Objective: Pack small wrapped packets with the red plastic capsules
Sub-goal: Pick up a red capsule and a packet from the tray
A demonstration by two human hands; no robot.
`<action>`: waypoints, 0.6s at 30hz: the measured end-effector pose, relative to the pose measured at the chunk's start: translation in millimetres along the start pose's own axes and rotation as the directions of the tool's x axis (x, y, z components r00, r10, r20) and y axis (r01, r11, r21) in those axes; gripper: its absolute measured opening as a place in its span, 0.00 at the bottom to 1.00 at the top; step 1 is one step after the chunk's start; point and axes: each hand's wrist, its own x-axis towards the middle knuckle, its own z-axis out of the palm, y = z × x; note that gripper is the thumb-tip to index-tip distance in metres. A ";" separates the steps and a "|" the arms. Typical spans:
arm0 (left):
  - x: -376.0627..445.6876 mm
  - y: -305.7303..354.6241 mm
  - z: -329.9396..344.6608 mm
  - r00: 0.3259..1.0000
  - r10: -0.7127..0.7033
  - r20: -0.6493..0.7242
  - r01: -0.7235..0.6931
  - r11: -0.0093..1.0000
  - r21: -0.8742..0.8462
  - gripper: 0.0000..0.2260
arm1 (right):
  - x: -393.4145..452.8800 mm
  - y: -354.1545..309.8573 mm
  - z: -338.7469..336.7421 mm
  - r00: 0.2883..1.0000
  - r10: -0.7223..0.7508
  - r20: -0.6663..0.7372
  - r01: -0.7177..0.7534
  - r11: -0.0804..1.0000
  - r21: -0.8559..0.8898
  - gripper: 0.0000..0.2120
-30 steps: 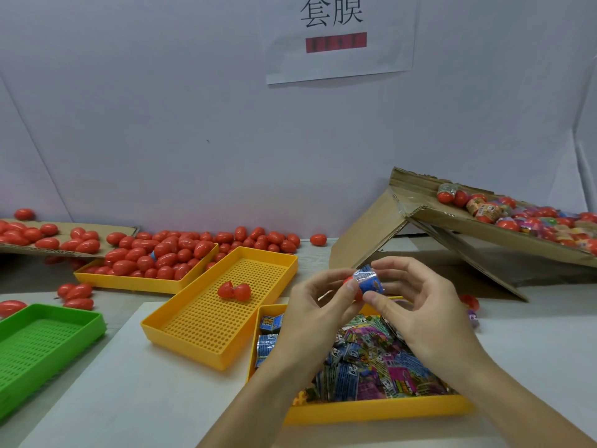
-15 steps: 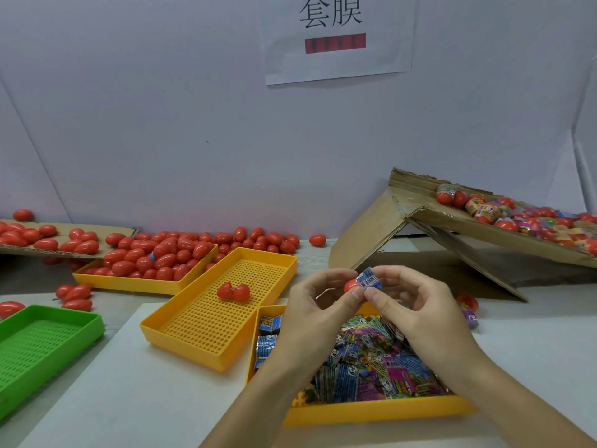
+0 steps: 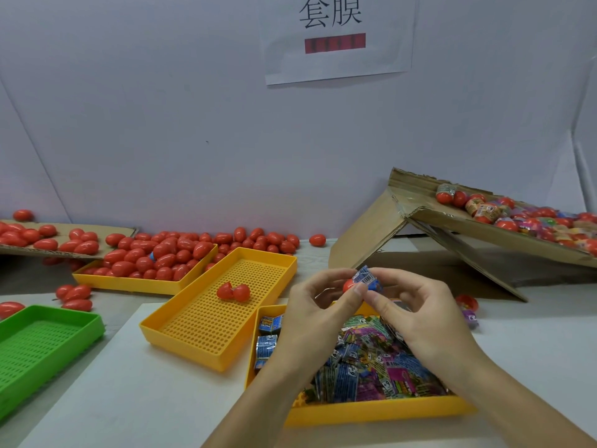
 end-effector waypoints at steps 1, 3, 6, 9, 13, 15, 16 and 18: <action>0.3 -0.3 0.2 1.000 -0.002 0.002 0.002 1.000 -0.012 0.16 | -0.4 0.0 0.3 1.000 -0.014 0.001 0.014 0.999 -0.032 0.12; 1.0 -0.7 0.7 1.000 -0.011 -0.001 0.011 0.999 -0.050 0.14 | -1.5 1.2 0.7 0.999 -0.036 0.003 0.036 0.997 -0.063 0.15; 2.1 -1.2 1.4 0.999 -0.041 -0.009 0.040 0.992 -0.118 0.08 | -3.9 3.0 3.4 0.998 -0.064 -0.018 0.061 0.989 -0.134 0.19; 2.8 -1.8 1.3 0.998 -0.064 0.005 0.064 0.987 -0.150 0.09 | -5.5 4.3 7.3 0.988 -0.145 -0.052 0.125 0.951 -0.282 0.20; 2.5 -2.8 1.8 0.994 -0.101 0.029 0.105 0.981 -0.162 0.12 | -5.3 7.3 8.3 0.976 -0.211 -0.054 0.174 0.905 -0.389 0.18; 2.6 -2.6 1.9 0.990 -0.128 0.054 0.137 0.969 -0.204 0.13 | -5.0 7.6 7.7 0.970 -0.240 -0.047 0.202 0.892 -0.404 0.16; 2.3 -2.2 1.8 0.987 -0.137 0.081 0.152 0.963 -0.222 0.14 | -5.1 7.5 7.6 0.968 -0.248 -0.035 0.214 0.892 -0.398 0.17; 0.9 -1.4 2.4 0.979 -0.135 0.153 0.166 0.962 -0.215 0.14 | -5.5 6.4 6.9 0.967 -0.256 -0.007 0.235 0.898 -0.371 0.18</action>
